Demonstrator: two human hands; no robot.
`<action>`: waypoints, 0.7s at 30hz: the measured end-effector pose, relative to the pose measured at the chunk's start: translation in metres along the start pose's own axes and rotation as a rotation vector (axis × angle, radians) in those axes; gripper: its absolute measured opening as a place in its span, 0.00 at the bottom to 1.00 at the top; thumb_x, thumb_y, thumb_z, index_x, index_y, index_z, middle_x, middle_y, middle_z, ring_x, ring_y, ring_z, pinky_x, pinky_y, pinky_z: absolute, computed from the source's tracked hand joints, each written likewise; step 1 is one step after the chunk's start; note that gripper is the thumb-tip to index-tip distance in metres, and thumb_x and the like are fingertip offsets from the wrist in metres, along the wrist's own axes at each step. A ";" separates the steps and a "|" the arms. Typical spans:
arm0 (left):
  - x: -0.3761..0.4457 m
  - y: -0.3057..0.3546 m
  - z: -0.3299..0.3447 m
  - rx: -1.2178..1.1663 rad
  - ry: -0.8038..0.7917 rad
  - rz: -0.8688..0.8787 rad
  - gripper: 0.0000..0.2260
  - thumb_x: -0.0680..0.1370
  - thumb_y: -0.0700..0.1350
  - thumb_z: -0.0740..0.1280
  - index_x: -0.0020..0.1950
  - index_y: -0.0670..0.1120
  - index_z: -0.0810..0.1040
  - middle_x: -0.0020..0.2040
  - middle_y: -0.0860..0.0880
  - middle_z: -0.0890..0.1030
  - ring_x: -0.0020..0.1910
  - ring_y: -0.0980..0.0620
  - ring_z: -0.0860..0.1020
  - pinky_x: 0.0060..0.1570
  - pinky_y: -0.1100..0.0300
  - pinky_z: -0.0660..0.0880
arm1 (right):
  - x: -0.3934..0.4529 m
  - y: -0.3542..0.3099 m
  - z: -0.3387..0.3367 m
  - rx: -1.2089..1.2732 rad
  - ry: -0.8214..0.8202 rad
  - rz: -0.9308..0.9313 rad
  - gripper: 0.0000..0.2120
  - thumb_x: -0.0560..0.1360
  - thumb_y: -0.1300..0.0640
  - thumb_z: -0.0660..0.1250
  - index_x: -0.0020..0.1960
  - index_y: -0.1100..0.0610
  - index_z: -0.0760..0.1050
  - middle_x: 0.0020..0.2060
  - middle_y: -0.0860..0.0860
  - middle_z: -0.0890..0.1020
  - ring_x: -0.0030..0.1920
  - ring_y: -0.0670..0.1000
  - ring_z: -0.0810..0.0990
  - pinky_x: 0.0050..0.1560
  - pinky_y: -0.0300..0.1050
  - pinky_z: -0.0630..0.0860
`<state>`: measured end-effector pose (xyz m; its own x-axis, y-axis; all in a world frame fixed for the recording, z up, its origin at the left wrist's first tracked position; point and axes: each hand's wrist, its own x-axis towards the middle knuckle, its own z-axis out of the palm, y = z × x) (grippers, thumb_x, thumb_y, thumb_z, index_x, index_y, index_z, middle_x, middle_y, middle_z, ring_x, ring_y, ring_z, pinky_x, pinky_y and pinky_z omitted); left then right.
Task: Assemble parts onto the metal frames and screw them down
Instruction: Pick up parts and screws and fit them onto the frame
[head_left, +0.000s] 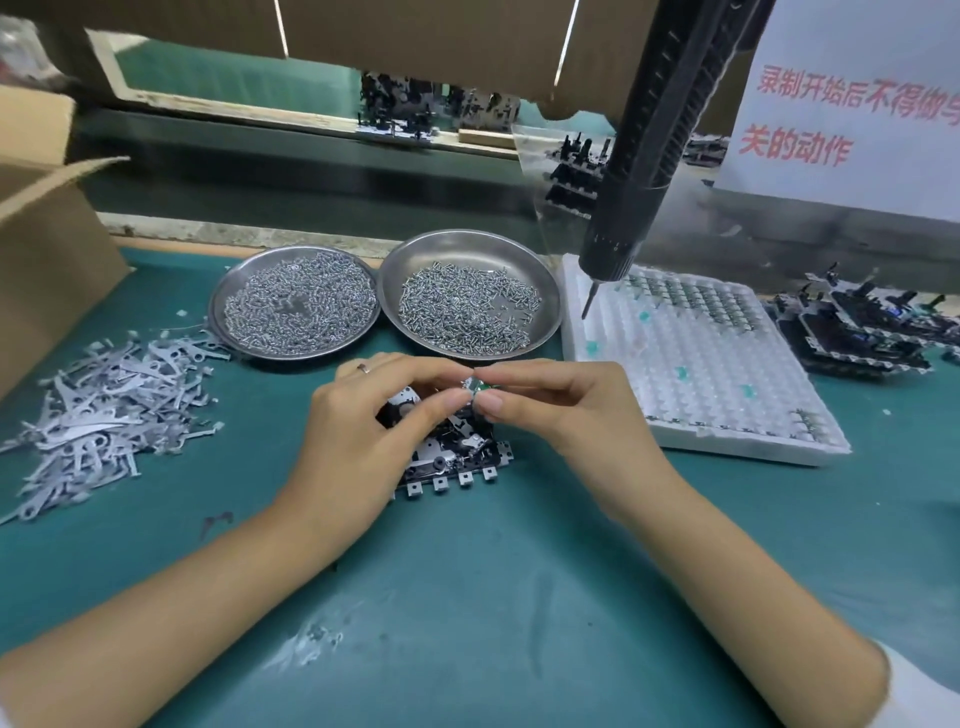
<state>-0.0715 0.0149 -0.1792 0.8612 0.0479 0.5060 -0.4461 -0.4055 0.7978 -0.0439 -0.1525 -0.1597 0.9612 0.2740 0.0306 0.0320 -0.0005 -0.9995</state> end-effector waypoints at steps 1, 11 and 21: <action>0.000 -0.001 0.000 0.007 -0.005 0.010 0.06 0.72 0.48 0.70 0.47 0.56 0.81 0.46 0.60 0.82 0.47 0.59 0.79 0.53 0.45 0.73 | 0.000 0.000 0.000 0.002 0.005 -0.008 0.09 0.68 0.67 0.73 0.48 0.62 0.83 0.44 0.55 0.86 0.45 0.51 0.84 0.49 0.39 0.79; 0.001 0.001 0.000 0.045 -0.028 0.066 0.07 0.72 0.49 0.70 0.49 0.52 0.82 0.46 0.58 0.81 0.48 0.57 0.78 0.53 0.41 0.70 | -0.001 0.003 0.002 -0.081 -0.016 -0.103 0.09 0.71 0.64 0.73 0.49 0.54 0.82 0.45 0.51 0.85 0.47 0.48 0.83 0.46 0.39 0.78; 0.003 0.007 -0.015 0.272 -0.050 0.156 0.12 0.71 0.52 0.70 0.53 0.56 0.76 0.48 0.58 0.77 0.48 0.60 0.75 0.58 0.53 0.61 | -0.005 0.006 0.005 -0.206 -0.075 -0.287 0.10 0.71 0.66 0.72 0.44 0.52 0.83 0.41 0.53 0.83 0.40 0.48 0.80 0.41 0.40 0.77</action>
<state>-0.0757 0.0263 -0.1674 0.8012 -0.0765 0.5935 -0.4984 -0.6341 0.5911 -0.0502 -0.1490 -0.1657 0.8827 0.3607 0.3011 0.3594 -0.1054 -0.9272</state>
